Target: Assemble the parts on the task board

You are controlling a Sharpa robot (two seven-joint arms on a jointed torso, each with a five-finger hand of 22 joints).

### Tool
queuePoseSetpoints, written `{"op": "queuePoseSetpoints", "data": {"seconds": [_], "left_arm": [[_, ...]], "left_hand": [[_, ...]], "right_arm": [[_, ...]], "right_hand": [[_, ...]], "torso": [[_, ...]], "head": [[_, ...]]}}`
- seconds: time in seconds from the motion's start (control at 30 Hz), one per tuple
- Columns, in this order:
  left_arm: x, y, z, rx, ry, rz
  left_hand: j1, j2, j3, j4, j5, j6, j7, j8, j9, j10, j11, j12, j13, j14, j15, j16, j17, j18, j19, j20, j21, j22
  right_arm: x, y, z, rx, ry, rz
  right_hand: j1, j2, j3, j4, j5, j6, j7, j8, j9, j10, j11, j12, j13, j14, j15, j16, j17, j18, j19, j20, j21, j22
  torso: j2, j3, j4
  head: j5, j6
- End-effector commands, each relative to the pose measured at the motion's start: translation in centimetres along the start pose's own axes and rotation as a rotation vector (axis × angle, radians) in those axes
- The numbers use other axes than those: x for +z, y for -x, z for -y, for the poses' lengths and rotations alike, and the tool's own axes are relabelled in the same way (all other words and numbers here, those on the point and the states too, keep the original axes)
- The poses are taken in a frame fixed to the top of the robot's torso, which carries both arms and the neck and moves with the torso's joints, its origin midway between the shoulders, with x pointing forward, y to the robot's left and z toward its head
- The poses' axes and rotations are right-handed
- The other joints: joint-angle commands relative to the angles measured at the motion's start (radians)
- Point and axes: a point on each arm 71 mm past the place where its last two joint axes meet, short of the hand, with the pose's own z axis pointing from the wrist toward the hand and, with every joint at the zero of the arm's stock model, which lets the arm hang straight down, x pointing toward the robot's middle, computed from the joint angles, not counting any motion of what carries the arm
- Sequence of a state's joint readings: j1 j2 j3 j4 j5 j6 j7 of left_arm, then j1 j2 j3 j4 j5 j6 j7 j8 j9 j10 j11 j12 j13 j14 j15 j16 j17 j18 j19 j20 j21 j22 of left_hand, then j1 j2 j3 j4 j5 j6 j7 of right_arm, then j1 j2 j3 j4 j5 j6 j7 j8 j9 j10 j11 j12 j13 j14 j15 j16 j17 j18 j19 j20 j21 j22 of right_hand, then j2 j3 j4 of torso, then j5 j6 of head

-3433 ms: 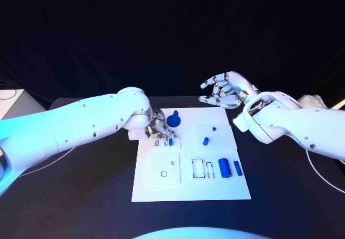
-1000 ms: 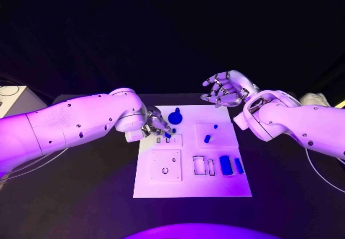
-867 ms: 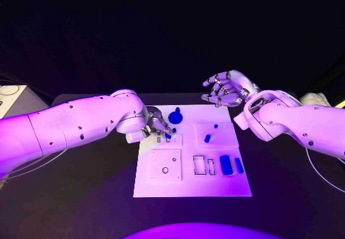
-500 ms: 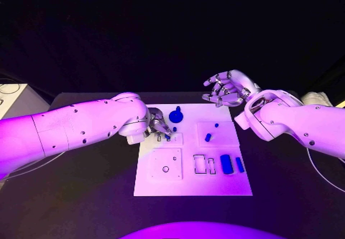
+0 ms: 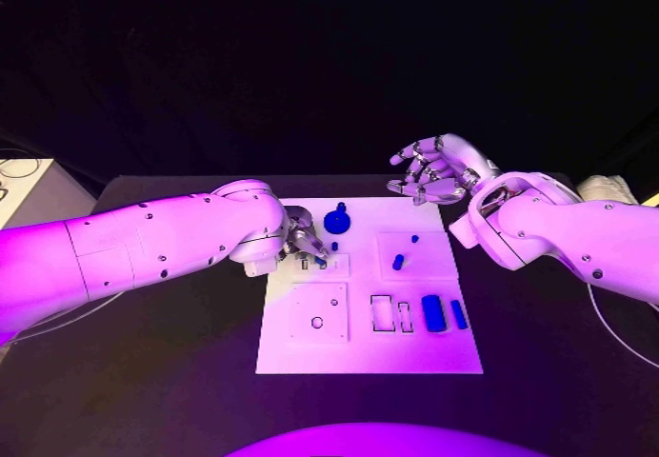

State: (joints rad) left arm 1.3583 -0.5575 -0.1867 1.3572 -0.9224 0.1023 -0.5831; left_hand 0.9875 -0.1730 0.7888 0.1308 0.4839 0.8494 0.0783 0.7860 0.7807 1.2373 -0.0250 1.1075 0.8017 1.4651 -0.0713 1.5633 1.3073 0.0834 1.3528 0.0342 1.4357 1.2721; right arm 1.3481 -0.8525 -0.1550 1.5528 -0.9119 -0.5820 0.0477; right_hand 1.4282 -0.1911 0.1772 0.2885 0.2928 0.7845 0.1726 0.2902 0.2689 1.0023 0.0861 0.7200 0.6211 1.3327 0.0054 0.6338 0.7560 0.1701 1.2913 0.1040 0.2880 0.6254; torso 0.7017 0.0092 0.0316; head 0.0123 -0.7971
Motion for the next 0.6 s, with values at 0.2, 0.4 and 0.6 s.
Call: {"op": "queuePoseSetpoints", "data": {"seconds": [0.2, 0.4, 0.6], "left_arm": [[0.10, -0.61, 0.13, 0.039, 0.000, -0.009], [0.02, -1.00, 0.24, 0.054, -0.003, -0.028], [-0.04, -1.15, 0.17, 0.060, -0.002, -0.035]], "left_hand": [[-0.009, 0.012, 0.178, -0.184, 0.002, 0.040, -0.032, 0.007, 0.000, 0.011, -0.002, 0.005, 0.003, 0.102, -0.008, 0.004, 0.253, -0.013, 0.008, 0.001, 0.006, 0.003], [-0.010, 0.012, 0.178, -0.184, 0.001, 0.041, -0.033, 0.007, 0.001, 0.012, -0.002, 0.006, 0.005, 0.103, -0.009, 0.004, 0.255, -0.014, 0.009, 0.001, 0.006, 0.004], [-0.010, 0.013, 0.179, -0.185, 0.001, 0.042, -0.033, 0.007, 0.001, 0.014, -0.003, 0.008, 0.007, 0.104, -0.009, 0.006, 0.258, -0.014, 0.009, 0.001, 0.007, 0.004]], "right_arm": [[-0.03, -0.14, -0.05, 0.000, 0.006, -0.015], [-0.04, -0.15, -0.01, 0.000, 0.004, -0.016], [-0.05, -0.16, 0.00, 0.000, 0.003, -0.017]], "right_hand": [[0.005, -0.003, 0.007, 0.001, 0.004, -0.004, 0.001, 0.005, -0.001, -0.009, 0.001, -0.004, -0.001, 0.006, 0.000, -0.005, 0.001, 0.012, 0.009, 0.001, -0.005, -0.001], [0.005, -0.003, 0.007, 0.001, 0.004, -0.004, 0.001, 0.005, -0.001, -0.009, 0.001, -0.004, -0.001, 0.006, 0.000, -0.005, 0.001, 0.012, 0.009, 0.001, -0.005, -0.001], [0.005, -0.003, 0.007, 0.001, 0.004, -0.004, 0.001, 0.005, -0.001, -0.009, 0.001, -0.004, -0.001, 0.006, 0.000, -0.005, 0.001, 0.012, 0.009, 0.001, -0.005, -0.001]], "torso": [[0.000, -0.0006, 0.0012], [0.000, -0.0005, 0.0001], [0.000, -0.0005, 0.0015]], "head": [[0.000, -0.001], [0.001, -0.003], [-0.001, -0.002]]}}
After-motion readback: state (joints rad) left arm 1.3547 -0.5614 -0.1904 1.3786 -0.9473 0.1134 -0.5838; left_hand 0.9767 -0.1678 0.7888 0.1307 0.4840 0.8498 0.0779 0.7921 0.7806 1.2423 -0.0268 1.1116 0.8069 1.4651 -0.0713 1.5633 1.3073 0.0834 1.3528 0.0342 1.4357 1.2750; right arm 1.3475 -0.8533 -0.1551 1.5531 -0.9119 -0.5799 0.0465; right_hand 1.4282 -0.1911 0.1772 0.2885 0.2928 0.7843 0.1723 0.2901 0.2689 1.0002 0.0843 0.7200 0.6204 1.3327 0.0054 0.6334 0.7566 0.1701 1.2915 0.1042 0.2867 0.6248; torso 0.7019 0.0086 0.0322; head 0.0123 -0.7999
